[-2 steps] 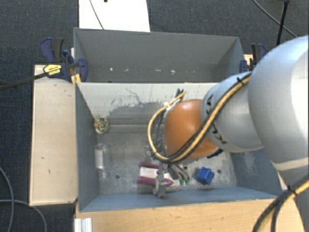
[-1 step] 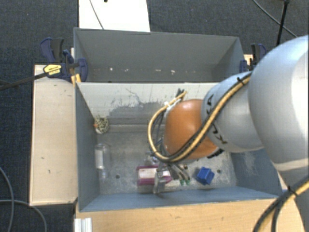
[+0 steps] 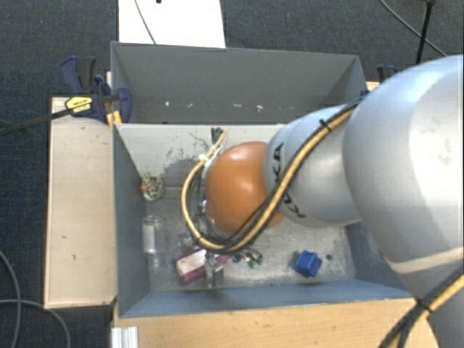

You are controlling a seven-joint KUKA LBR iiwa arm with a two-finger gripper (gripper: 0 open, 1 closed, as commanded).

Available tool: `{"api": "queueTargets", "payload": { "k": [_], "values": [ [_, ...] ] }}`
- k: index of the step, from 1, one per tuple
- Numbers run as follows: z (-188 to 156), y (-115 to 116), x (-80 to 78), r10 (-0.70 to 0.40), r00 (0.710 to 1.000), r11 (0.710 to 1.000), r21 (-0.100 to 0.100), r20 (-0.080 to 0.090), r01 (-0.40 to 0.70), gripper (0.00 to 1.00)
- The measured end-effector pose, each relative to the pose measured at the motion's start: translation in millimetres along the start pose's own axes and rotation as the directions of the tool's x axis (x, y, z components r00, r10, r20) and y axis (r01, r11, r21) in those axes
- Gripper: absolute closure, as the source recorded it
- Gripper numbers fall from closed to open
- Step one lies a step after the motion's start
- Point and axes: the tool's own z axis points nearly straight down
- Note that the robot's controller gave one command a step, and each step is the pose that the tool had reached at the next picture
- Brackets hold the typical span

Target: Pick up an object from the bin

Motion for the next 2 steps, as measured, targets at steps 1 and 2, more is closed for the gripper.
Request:
{"api": "queueTargets", "payload": {
  "k": [1, 2],
  "values": [
    [0, 22, -32.3, -0.506, 0.862, 0.862, 0.006, -0.020, 0.507, 1.00],
    [-134, 49, -55.1, -0.523, 0.852, 0.852, 0.004, 0.004, 0.523, 1.00]
  ]
}}
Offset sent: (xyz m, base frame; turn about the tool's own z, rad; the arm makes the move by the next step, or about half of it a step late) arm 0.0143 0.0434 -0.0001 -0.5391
